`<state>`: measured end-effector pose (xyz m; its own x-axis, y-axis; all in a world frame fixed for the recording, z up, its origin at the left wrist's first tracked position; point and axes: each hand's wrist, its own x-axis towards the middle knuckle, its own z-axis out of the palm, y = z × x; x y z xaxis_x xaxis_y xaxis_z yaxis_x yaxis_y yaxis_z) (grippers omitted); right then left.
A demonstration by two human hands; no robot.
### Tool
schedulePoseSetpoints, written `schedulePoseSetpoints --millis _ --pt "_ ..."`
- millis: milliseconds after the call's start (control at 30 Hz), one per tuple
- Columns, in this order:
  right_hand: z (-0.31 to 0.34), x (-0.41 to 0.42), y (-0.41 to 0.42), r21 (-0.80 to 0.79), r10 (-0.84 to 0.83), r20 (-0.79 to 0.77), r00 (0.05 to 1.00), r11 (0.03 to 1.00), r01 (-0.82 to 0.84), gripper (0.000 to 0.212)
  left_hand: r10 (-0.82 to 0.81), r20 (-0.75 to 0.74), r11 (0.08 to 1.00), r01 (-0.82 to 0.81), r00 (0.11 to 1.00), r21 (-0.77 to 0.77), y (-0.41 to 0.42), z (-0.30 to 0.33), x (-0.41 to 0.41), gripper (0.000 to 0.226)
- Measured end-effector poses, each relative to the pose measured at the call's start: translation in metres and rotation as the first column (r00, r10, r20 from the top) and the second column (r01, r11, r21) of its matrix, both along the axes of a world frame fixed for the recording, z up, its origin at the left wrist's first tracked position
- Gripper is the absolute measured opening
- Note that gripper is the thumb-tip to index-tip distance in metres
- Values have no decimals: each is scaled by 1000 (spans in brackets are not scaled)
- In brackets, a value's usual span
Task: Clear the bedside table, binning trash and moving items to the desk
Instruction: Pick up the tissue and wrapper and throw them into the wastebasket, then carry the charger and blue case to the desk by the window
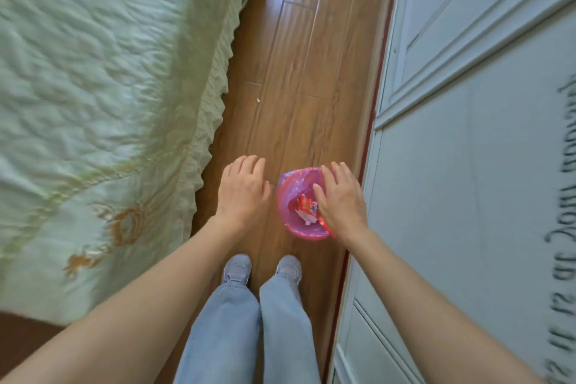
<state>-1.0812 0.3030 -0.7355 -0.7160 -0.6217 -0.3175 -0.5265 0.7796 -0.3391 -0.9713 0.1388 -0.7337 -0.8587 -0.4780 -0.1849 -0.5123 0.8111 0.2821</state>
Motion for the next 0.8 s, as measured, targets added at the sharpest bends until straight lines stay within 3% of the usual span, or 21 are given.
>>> schedulePoseSetpoints --millis 367,800 --pt "223 56 -86 -139 136 -85 987 979 -147 49 345 -99 930 -354 933 -99 -32 231 95 42" --pt "335 261 -147 -225 404 -160 901 874 -431 50 619 -188 752 -644 763 -137 -68 335 349 45"
